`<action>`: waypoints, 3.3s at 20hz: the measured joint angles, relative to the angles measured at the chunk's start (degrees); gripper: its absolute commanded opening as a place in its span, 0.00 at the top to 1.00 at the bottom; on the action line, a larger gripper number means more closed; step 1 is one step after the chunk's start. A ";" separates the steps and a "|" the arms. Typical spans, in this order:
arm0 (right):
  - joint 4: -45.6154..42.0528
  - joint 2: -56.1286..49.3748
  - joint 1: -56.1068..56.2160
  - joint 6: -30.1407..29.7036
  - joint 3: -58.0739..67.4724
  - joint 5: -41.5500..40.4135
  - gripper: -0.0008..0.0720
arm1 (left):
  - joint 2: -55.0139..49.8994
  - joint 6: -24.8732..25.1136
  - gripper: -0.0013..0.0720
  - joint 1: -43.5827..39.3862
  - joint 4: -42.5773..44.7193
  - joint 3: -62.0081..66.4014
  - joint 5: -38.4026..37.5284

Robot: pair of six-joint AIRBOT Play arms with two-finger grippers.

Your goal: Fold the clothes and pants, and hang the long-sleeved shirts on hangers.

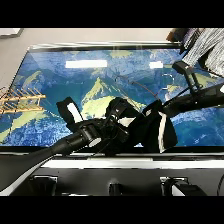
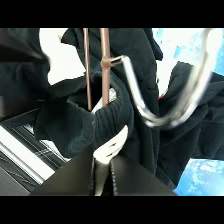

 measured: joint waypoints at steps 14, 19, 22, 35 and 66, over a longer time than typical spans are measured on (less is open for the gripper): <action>0.04 0.00 0.00 0.83 0.00 1.73 0.91 | -3.04 -6.91 0.95 12.46 -5.81 12.31 -9.64; 0.52 0.00 0.00 2.14 0.00 0.31 0.91 | -4.11 1.05 0.94 17.53 -19.82 14.23 -14.01; 1.55 -0.13 0.00 3.08 0.00 -1.86 0.91 | -5.55 2.99 0.46 18.47 -24.74 14.51 -15.15; 2.80 -1.86 0.00 6.47 0.00 -5.51 0.91 | -0.24 -4.94 0.31 12.26 -16.96 16.00 -22.29; 2.62 0.20 0.00 5.70 0.00 3.41 0.91 | -18.99 -11.89 0.94 17.25 -7.74 46.23 -49.13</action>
